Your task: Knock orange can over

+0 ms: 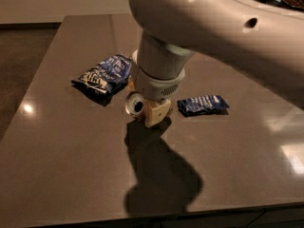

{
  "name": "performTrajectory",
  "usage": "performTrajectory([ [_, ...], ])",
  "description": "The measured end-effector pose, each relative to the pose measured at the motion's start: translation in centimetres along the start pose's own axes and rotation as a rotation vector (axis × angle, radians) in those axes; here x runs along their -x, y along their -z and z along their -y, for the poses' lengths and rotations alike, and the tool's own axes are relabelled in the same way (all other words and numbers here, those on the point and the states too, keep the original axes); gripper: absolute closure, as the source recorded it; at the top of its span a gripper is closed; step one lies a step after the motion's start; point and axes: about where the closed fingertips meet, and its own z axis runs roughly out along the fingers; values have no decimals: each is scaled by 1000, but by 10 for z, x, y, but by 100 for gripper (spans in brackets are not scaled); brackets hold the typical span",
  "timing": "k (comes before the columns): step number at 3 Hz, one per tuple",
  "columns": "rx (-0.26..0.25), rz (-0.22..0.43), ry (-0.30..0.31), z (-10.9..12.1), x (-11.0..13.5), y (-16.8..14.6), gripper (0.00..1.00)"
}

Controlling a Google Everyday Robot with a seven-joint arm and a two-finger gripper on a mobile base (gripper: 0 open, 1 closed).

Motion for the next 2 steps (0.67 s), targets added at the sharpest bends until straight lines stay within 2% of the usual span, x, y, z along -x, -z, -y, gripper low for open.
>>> performTrajectory([
  [2,56,-52,41,-7,1,-19,12],
])
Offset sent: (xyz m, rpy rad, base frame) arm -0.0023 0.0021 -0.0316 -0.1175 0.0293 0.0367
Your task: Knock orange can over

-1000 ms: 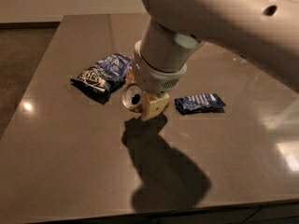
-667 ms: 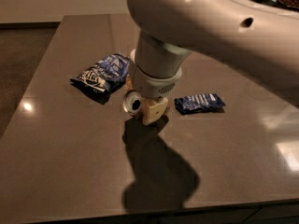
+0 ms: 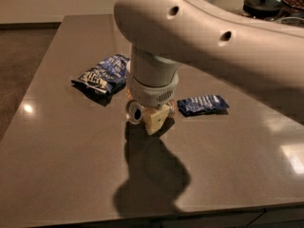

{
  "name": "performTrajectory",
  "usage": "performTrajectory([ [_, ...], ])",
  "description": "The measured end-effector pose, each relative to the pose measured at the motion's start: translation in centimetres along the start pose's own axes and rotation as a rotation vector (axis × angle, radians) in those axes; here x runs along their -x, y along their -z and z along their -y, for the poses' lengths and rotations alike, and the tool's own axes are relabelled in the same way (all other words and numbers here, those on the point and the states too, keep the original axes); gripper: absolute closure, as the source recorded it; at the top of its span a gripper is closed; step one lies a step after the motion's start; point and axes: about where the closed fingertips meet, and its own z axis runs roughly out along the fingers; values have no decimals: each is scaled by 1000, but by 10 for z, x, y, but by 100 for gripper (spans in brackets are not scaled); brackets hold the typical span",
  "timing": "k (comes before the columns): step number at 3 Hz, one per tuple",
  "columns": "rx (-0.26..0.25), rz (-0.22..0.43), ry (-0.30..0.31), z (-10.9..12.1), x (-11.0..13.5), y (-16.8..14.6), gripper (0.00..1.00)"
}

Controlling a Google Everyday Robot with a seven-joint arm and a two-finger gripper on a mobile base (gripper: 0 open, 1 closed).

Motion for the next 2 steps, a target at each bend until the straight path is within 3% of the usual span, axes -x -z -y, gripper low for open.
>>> performTrajectory([
  [1,47,-3,37,-7,8,-9,0],
  [2,47,-3,37,-7,8,-9,0],
])
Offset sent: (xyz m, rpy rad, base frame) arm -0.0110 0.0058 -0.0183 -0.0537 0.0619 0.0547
